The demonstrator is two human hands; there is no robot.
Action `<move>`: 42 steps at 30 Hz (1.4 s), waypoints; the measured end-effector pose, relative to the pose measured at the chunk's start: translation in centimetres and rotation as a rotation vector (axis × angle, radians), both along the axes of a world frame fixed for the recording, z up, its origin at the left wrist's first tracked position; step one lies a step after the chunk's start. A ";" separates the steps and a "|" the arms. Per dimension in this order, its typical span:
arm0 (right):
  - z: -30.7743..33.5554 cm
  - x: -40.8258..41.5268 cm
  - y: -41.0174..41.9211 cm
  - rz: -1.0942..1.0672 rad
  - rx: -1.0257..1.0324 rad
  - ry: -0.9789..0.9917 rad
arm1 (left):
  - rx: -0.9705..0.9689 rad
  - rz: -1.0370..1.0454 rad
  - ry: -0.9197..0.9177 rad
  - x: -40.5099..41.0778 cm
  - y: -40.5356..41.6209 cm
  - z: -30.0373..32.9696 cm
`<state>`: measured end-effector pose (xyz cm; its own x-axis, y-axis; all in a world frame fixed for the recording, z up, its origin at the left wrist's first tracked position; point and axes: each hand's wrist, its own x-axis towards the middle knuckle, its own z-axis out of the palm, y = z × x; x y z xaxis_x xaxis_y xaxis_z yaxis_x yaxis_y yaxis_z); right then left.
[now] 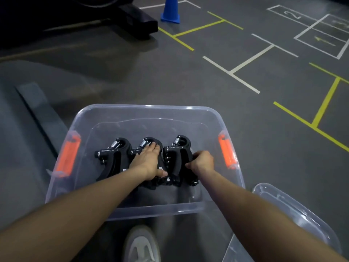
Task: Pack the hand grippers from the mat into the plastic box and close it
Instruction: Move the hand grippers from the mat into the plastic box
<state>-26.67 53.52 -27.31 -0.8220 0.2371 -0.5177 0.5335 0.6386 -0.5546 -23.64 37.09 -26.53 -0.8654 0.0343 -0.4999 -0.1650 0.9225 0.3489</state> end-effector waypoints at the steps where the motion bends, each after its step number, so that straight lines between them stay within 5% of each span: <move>1: 0.1 -0.1 0.1 -0.004 -0.011 0.006 | 0.001 0.000 -0.002 0.0 0.0 0.0; 14: 6.2 -0.7 -6.5 0.095 -0.212 0.188 | -0.002 0.143 0.254 1.8 -4.6 5.7; 25: 13.0 8.0 -26.9 0.728 -0.214 0.245 | -0.201 0.540 0.329 13.9 -22.9 12.6; 42: 11.2 23.8 -52.3 1.046 -0.374 0.132 | -0.345 0.985 0.318 33.9 -41.5 13.3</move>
